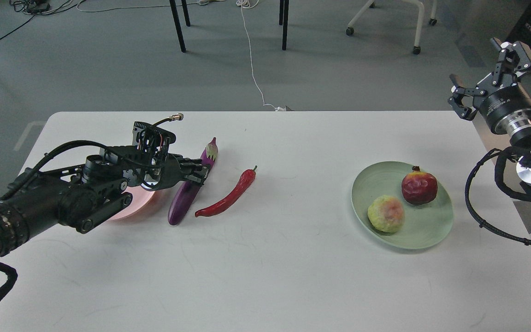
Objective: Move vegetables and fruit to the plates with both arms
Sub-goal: 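Lift the eggplant and lay it on the pink plate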
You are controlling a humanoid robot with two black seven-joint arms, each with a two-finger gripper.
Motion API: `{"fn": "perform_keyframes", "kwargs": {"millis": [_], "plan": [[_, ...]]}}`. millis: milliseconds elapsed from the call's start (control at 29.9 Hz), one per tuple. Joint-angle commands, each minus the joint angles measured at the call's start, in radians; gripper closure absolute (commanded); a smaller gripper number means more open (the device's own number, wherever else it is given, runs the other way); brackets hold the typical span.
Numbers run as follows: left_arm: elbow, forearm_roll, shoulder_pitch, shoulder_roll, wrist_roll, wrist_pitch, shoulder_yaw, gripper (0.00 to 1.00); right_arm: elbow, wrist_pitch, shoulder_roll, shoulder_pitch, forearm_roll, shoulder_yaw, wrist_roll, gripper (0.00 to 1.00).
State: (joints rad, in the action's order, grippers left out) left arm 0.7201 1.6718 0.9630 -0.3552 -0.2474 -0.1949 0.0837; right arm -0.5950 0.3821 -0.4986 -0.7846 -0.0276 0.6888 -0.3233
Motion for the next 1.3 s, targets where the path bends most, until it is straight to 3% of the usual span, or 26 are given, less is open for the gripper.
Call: {"fn": "perform_keyframes", "kwargs": {"millis": [0, 200, 367, 668, 768, 835, 869, 1269], "plan": [[0.086, -0.059, 0.048, -0.114, -0.007, -0.003, 0.004, 0.89, 0.001, 0.000, -0.006, -0.004, 0.000, -0.002, 0.000, 0.01], [0.278, -0.124, 0.046, -0.341, -0.009, -0.023, 0.005, 0.89, 0.018, 0.001, -0.005, 0.001, 0.000, -0.002, 0.000, 0.01], [0.277, -0.123, 0.013, -0.424, -0.018, -0.017, -0.009, 0.87, 0.021, 0.000, 0.000, 0.004, 0.000, -0.002, 0.000, 0.01], [0.213, -0.124, -0.067, -0.415, -0.033, -0.006, -0.007, 0.78, 0.020, 0.001, 0.002, 0.001, 0.000, -0.002, 0.000, 0.01], [0.197, -0.121, -0.073, -0.412, -0.041, 0.014, -0.009, 0.63, 0.020, 0.003, 0.000, -0.001, 0.000, -0.002, 0.000, 0.01], [0.191, -0.121, -0.075, -0.404, -0.046, 0.015, -0.009, 0.42, 0.018, 0.006, 0.000, 0.001, 0.000, -0.002, 0.000, 0.01], [0.191, -0.121, -0.075, -0.401, -0.046, 0.017, -0.009, 0.38, 0.018, 0.008, 0.000, 0.001, 0.000, -0.002, 0.000, 0.01], [0.190, -0.121, -0.063, -0.403, -0.047, 0.018, 0.004, 0.30, 0.014, 0.008, 0.000, 0.001, 0.000, -0.002, 0.000, 0.01]]}}
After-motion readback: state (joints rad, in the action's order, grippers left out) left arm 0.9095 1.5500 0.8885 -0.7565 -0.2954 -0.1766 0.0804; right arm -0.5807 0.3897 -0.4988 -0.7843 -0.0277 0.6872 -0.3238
